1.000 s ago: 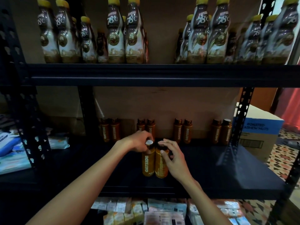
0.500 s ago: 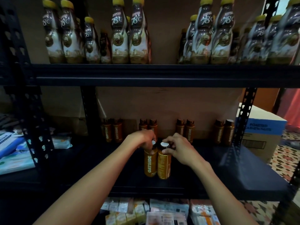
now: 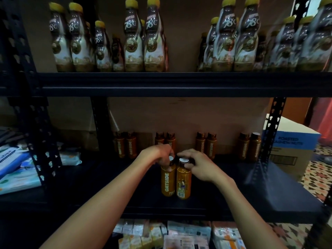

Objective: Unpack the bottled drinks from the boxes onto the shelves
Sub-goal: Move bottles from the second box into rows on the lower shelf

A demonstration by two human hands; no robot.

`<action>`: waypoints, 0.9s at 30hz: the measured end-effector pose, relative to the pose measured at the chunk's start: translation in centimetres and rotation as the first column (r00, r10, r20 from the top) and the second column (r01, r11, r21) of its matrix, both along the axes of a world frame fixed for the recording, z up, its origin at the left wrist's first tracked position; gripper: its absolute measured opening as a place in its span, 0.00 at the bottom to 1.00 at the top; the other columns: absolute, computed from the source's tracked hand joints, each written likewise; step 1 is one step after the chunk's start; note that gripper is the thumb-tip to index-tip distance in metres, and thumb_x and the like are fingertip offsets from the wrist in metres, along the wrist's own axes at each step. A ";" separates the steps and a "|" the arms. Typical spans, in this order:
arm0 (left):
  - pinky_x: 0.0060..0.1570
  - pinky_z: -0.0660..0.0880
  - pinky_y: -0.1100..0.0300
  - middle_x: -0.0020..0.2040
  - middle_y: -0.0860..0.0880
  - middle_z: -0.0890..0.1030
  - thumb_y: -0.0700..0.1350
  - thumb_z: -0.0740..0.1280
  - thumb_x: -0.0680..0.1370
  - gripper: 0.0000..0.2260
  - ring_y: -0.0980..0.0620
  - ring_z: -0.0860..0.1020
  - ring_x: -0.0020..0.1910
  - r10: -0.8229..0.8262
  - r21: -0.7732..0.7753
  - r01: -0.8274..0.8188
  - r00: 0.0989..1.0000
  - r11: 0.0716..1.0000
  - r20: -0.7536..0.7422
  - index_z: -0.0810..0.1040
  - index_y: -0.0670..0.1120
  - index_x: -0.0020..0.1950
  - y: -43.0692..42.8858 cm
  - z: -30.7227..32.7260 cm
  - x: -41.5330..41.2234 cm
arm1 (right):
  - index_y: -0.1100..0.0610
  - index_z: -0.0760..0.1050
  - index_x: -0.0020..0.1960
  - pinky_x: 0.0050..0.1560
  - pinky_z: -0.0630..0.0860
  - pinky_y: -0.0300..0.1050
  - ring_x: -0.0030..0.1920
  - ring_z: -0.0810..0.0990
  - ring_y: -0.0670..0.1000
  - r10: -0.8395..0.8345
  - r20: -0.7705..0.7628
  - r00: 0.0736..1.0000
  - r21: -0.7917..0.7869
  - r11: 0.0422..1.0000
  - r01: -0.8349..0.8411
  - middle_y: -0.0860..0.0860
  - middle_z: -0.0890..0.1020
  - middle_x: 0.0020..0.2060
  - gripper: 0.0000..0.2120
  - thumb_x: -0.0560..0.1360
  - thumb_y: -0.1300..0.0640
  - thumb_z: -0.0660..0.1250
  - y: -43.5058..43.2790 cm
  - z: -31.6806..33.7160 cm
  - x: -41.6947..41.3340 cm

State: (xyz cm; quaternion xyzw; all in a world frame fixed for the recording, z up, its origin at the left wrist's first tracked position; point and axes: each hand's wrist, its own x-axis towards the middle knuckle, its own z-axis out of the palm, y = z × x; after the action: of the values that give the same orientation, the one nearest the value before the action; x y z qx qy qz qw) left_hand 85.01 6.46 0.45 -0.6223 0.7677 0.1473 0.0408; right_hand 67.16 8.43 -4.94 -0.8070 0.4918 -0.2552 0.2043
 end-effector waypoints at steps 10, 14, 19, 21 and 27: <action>0.57 0.77 0.54 0.67 0.47 0.76 0.44 0.75 0.74 0.27 0.46 0.76 0.63 0.003 -0.006 -0.003 1.000 1.000 -0.024 0.73 0.49 0.72 -0.3 -0.2 0.1 | 0.44 0.71 0.74 0.69 0.67 0.44 0.72 0.69 0.49 -0.053 0.098 0.994 0.061 0.997 0.047 0.46 0.72 0.68 0.26 0.78 0.55 0.72 -0.2 -0.8 0.0; 0.53 0.76 0.56 0.66 0.47 0.76 0.43 0.74 0.74 0.24 0.47 0.76 0.61 -0.012 0.011 0.012 0.999 1.000 -0.042 0.74 0.48 0.70 -0.5 -0.2 0.2 | 0.40 0.75 0.64 0.63 0.75 0.48 0.64 0.74 0.50 -0.141 0.135 0.981 0.053 0.989 0.135 0.45 0.75 0.61 0.20 0.75 0.51 0.75 -0.2 -1.8 0.2; 0.53 0.75 0.56 0.64 0.48 0.77 0.42 0.74 0.74 0.24 0.48 0.76 0.61 -0.001 -0.001 0.001 0.997 1.000 -0.076 0.75 0.49 0.69 -0.5 -0.5 0.4 | 0.42 0.73 0.63 0.48 0.71 0.35 0.52 0.74 0.42 -0.143 0.236 0.961 -0.022 0.988 0.153 0.44 0.74 0.54 0.19 0.76 0.48 0.74 0.3 -3.5 0.7; 0.54 0.74 0.56 0.65 0.48 0.77 0.42 0.74 0.74 0.24 0.48 0.76 0.61 0.001 0.000 -0.001 0.994 1.000 -0.107 0.75 0.49 0.69 -0.3 -0.7 0.5 | 0.43 0.73 0.65 0.47 0.69 0.31 0.52 0.74 0.41 -0.140 0.289 0.947 -0.022 0.988 0.153 0.42 0.74 0.53 0.19 0.76 0.48 0.73 0.7 -4.1 0.7; 0.60 0.72 0.55 0.69 0.48 0.73 0.43 0.78 0.71 0.34 0.48 0.73 0.66 0.017 -0.099 -0.067 0.900 0.993 -0.435 0.68 0.53 0.74 1.5 -2.6 2.6 | 0.42 0.65 0.76 0.60 0.72 0.41 0.59 0.73 0.43 -0.147 0.433 0.889 0.016 0.988 0.155 0.42 0.72 0.60 0.33 0.74 0.47 0.75 1.8 -5.1 0.7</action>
State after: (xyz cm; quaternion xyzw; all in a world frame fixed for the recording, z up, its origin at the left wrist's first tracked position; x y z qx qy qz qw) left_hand 87.61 7.97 -2.18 -0.5915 0.7511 0.2397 -0.1691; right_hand 67.83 10.24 -10.06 -0.6913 0.4930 -0.4477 0.2804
